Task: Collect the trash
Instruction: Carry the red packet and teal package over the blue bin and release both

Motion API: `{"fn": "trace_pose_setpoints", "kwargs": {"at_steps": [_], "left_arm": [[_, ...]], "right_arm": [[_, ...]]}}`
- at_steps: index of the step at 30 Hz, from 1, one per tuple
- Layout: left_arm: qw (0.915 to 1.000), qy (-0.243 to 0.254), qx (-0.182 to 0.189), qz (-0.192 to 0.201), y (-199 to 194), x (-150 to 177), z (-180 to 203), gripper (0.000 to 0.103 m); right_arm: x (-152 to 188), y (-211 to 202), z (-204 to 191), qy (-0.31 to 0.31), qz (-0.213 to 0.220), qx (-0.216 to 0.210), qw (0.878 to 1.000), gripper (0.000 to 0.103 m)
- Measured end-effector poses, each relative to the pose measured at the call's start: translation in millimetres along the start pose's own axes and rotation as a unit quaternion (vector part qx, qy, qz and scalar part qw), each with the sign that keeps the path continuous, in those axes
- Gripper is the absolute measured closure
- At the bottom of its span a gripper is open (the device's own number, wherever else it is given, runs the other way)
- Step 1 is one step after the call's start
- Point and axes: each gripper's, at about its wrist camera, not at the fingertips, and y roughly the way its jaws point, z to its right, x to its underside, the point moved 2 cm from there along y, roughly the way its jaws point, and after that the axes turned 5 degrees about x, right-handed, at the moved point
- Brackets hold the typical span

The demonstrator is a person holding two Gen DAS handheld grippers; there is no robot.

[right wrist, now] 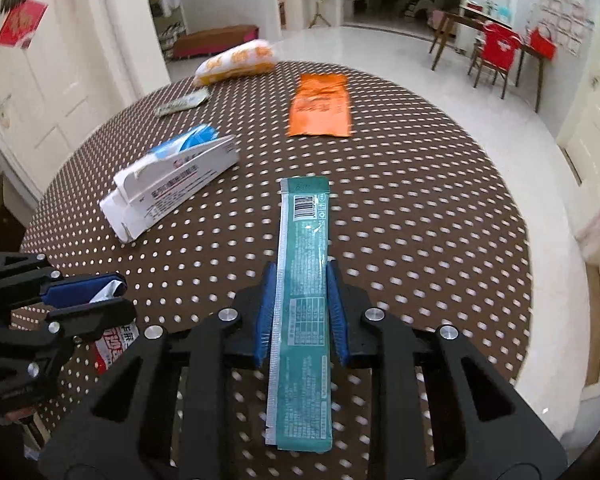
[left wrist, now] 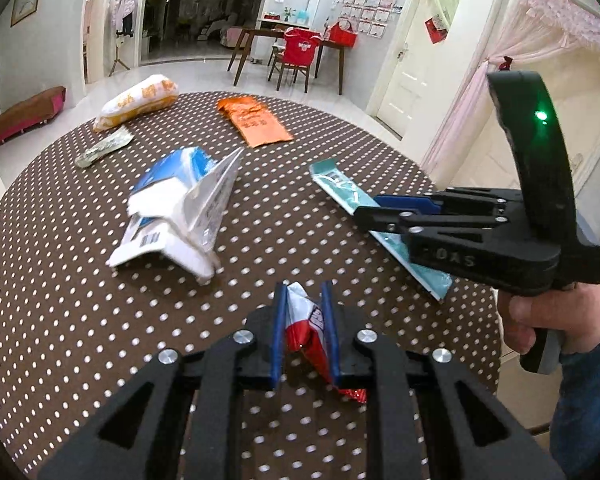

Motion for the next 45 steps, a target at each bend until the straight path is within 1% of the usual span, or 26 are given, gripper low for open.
{"fn": "trace_pose_setpoints", "kwargs": {"at_steps": [5,10,14,17,20,22,23,25,29,32,35,38,40,41,42,43,44,45], "left_arm": [[0.9997,0.012,0.016,0.013,2.4,-16.4,23.0,0.086],[0.9983,0.037,0.041,0.020,17.2,-39.8,61.9,0.086],[0.9961,0.056,0.066,0.021,34.8,-55.5,99.7,0.086],[0.9929,0.080,0.087,0.017,57.1,-68.9,140.3,0.086],[0.9901,0.102,0.097,0.007,79.4,-75.8,173.1,0.086],[0.9880,0.117,0.101,-0.006,100.9,-79.0,197.6,0.086],[0.9865,0.121,0.108,-0.019,114.8,-79.9,210.7,0.086],[0.9845,0.134,0.109,-0.034,133.8,-79.8,228.7,0.086],[0.9789,0.158,0.106,-0.075,179.1,-72.8,263.9,0.086],[0.9753,0.168,0.100,-0.103,206.6,-66.1,276.9,0.086],[0.9708,0.173,0.092,-0.139,243.7,-61.1,286.6,0.086],[0.9669,0.175,0.083,-0.166,270.4,-56.9,291.4,0.086],[0.9655,0.175,0.075,-0.177,283.4,-56.9,292.9,0.084],[0.9655,0.170,0.070,-0.184,293.4,-57.0,292.0,0.081],[0.9652,0.166,0.066,-0.191,301.8,-59.7,294.0,0.062],[0.9648,0.162,0.058,-0.199,313.9,-61.7,296.3,0.048],[0.9661,0.157,0.045,-0.200,319.8,-62.9,294.7,0.025],[0.9683,0.157,0.036,-0.191,321.0,-64.5,294.5,0.020]], "right_arm": [[1.2,-25.9,33.1,0.043,0.029,-0.008,0.999,0.078],[8.7,-54.2,77.3,0.092,0.060,-0.006,0.994,0.078],[25.1,-74.9,128.1,0.140,0.078,0.008,0.987,0.078],[45.4,-88.4,169.4,0.179,0.085,0.026,0.980,0.078],[69.2,-99.1,213.5,0.223,0.087,0.043,0.970,0.078],[84.2,-104.0,236.6,0.244,0.086,0.051,0.965,0.077],[88.8,-105.1,244.7,0.251,0.085,0.053,0.963,0.077],[104.0,-103.9,265.8,0.271,0.080,0.058,0.957,0.077],[132.4,-89.8,297.5,0.306,0.061,0.058,0.948,0.077],[154.2,-72.4,318.0,0.333,0.044,0.049,0.941,0.077],[174.8,-51.2,333.7,0.358,0.024,0.041,0.932,0.077],[192.4,-33.7,345.2,0.378,0.007,0.032,0.925,0.077],[202.1,-23.9,353.3,0.390,-0.002,0.027,0.920,0.076],[205.8,-19.9,357.5,0.396,-0.005,0.024,0.918,0.074],[211.8,-14.3,363.7,0.406,-0.009,0.018,0.914,0.074],[216.8,-10.3,368.8,0.414,-0.014,0.014,0.910,0.072],[221.0,-4.0,371.2,0.424,-0.022,0.011,0.905,0.055],[227.1,0.0,375.1,0.432,-0.029,0.012,0.901,0.040]]}}
